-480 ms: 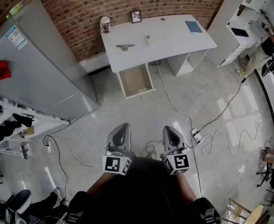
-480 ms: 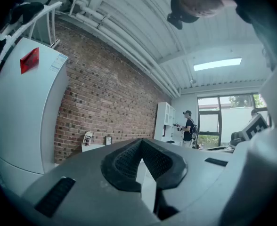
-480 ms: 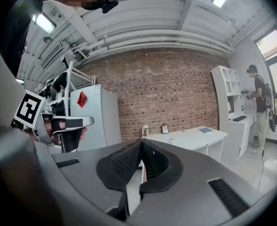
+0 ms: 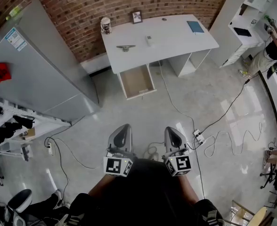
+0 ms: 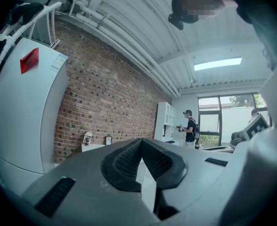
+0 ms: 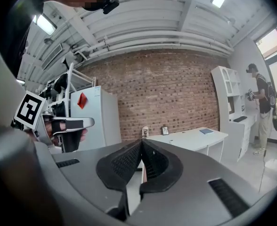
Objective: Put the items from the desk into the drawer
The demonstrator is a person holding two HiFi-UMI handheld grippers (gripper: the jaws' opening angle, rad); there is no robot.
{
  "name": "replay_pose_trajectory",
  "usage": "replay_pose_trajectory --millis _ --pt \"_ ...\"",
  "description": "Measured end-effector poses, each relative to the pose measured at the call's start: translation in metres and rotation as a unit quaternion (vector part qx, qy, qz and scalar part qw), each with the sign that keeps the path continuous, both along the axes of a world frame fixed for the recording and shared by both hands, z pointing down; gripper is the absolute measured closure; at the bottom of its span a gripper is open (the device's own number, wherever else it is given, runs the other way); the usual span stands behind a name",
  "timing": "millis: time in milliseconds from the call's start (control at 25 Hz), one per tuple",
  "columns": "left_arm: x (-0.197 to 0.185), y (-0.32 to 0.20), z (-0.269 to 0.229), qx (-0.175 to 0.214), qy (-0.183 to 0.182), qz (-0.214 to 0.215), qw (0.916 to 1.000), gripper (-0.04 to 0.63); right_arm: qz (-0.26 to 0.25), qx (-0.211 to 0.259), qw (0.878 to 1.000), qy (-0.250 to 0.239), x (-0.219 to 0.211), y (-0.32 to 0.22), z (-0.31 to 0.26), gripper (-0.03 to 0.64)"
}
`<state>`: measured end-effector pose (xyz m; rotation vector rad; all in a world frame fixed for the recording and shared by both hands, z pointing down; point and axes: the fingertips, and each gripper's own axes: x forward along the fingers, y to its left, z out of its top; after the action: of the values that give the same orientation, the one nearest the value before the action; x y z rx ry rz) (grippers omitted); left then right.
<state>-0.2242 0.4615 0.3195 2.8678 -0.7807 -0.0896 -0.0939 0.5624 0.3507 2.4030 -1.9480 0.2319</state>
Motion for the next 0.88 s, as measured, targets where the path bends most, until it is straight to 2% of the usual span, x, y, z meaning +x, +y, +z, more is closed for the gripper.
replay_pose_trajectory --millis 160,240,320,640,880 --pt "0.003 0.003 0.0 -0.001 -0.001 0.0 1.0 0.594 0.001 0.003 1.0 -0.002 0.002 0.001 -0.003 0.596" --pt "0.006 0.006 0.0 -0.002 -0.002 0.001 1.0 0.594 0.001 -0.002 1.0 -0.002 0.005 0.003 -0.001 0.524" --pt "0.008 0.009 0.0 -0.001 -0.003 0.002 1.0 0.594 0.002 -0.006 1.0 0.0 0.008 0.007 0.001 0.5" --pt "0.019 0.029 -0.001 -0.001 -0.005 -0.003 1.0 0.594 0.003 -0.012 1.0 -0.003 0.022 0.027 0.005 0.5" --pt "0.033 0.051 -0.006 0.001 -0.005 -0.023 0.9997 0.594 -0.011 -0.011 1.0 -0.006 0.041 0.046 0.003 0.5"
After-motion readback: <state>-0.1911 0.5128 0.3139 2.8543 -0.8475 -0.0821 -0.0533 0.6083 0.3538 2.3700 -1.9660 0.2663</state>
